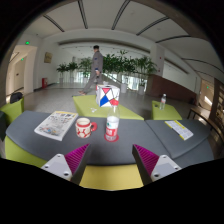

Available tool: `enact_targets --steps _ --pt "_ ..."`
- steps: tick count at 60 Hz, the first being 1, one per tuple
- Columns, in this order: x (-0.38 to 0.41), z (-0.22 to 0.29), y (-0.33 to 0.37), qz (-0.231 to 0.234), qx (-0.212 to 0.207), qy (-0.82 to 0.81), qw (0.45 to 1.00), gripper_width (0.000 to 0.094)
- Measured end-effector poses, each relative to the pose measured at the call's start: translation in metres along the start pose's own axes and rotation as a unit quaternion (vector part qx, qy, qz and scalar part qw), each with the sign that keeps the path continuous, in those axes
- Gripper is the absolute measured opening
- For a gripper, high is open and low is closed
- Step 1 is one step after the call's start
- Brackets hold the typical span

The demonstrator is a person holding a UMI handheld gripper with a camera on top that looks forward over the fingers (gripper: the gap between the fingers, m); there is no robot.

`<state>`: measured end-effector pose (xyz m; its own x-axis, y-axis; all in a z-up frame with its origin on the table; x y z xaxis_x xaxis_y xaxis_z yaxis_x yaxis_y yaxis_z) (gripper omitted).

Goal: Pour water

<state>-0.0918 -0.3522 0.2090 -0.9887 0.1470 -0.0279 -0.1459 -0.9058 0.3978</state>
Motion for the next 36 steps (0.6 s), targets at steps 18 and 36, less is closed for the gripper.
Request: enact_targets --steps 18,36 --pt "-0.015 -0.046 0.174 -0.013 0.008 -0.020 1.000 0.0851" --pt "-0.011 -0.053 0.240 -0.002 -0.016 -0.012 1.000 0.0847"
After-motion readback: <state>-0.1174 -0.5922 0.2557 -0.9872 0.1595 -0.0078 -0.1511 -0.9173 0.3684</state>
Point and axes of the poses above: the point between the fingertips, and its own axes, seen from behind it with the camera up: x to the left, z up, y backward, against the way the camera looks, the point moved 8 cm from there along y, backward, against the way the camera looks, and after that the axes turned 6 degrees about -y, right-handed, at the moved point
